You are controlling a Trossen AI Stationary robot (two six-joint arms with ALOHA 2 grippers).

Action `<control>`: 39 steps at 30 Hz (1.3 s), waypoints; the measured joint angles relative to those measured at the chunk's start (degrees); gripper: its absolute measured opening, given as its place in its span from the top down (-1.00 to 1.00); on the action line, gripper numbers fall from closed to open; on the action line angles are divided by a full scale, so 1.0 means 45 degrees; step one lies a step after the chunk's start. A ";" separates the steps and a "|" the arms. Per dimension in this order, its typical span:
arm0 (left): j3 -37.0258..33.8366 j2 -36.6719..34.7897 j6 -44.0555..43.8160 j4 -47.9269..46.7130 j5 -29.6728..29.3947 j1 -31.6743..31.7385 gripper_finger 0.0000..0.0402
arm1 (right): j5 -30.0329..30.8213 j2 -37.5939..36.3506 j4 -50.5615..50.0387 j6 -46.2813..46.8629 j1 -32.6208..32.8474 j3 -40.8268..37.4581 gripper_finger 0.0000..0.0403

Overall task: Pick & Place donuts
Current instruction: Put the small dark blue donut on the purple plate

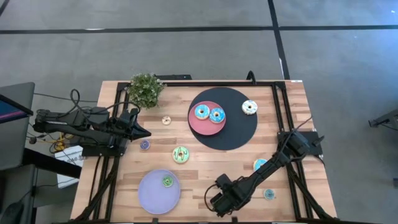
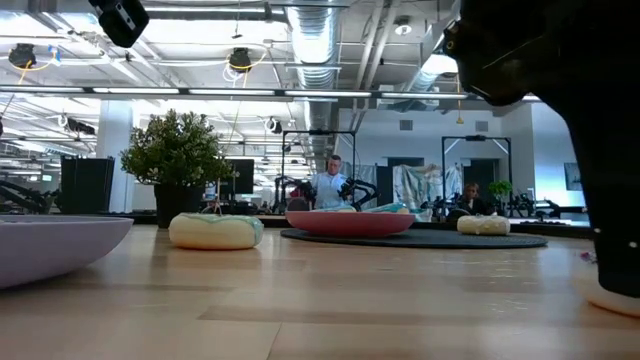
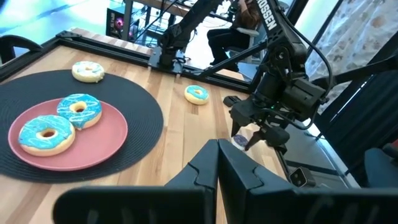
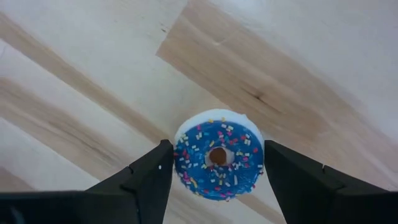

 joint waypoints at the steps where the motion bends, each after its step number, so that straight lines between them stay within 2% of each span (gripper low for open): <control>1: 0.0000 0.0005 -0.0001 0.0003 0.0000 0.0000 1.00 | -0.0003 0.0000 -0.0023 -0.0013 -0.0009 0.0000 -0.13; 15: 0.0000 0.0005 -0.0002 0.0004 0.0000 0.0003 1.00 | -0.0460 0.0000 0.0071 -0.0016 -0.0029 0.0000 0.09; 24: 0.0000 0.0005 -0.0010 0.0006 0.0000 0.0000 1.00 | -0.0248 -0.0015 0.0145 -0.0281 -0.0322 0.0060 0.11; 27: 0.0000 0.0005 -0.0010 0.0009 0.0000 0.0002 1.00 | -0.0059 -0.0023 0.0296 -0.1012 -0.0717 0.0429 0.11; 33: 0.0000 0.0005 -0.0006 0.0009 0.0000 0.0000 1.00 | -0.0019 -0.0049 0.2601 -0.3166 -0.2041 0.1030 0.14; 39: 0.0000 0.0003 0.0019 0.0009 0.0027 0.0001 1.00 | -0.0039 -0.0029 0.7591 -0.4351 -0.3254 0.1253 0.16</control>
